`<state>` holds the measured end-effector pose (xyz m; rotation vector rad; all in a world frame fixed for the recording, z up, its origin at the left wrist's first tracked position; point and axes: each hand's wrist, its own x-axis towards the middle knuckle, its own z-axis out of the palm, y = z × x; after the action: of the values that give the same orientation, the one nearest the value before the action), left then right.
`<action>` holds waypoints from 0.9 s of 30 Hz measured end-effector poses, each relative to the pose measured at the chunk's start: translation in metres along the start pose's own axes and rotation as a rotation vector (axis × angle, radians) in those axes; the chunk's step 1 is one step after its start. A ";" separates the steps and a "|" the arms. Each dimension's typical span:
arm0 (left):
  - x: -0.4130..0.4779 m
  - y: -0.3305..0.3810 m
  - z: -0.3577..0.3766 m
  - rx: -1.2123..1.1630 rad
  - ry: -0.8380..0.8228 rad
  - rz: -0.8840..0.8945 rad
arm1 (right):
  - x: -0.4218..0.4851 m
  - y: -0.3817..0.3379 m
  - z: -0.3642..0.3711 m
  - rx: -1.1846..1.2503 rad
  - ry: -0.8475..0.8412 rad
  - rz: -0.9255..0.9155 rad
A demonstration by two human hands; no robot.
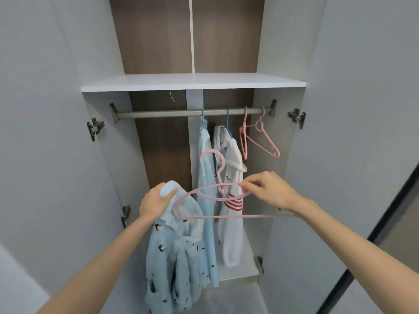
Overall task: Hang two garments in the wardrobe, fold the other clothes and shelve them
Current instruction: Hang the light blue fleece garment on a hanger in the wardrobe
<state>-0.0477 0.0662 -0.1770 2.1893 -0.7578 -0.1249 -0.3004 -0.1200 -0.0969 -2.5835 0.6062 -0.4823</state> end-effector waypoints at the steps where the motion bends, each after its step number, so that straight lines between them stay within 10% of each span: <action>1: -0.012 0.009 0.002 -0.006 0.007 0.019 | -0.012 0.002 -0.001 0.010 0.010 -0.007; 11: -0.130 0.103 -0.007 -0.350 -0.016 0.215 | -0.113 0.018 -0.020 0.270 -0.030 -0.032; 22: -0.166 0.119 -0.035 -0.057 -0.095 0.353 | -0.159 -0.001 -0.008 0.568 0.055 0.018; 27: -0.175 0.120 -0.046 -0.367 -0.113 0.262 | -0.154 -0.025 0.010 0.621 0.000 0.025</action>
<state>-0.2327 0.1341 -0.0866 1.7334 -0.9933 -0.2357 -0.4178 -0.0216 -0.1284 -1.9838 0.4040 -0.5577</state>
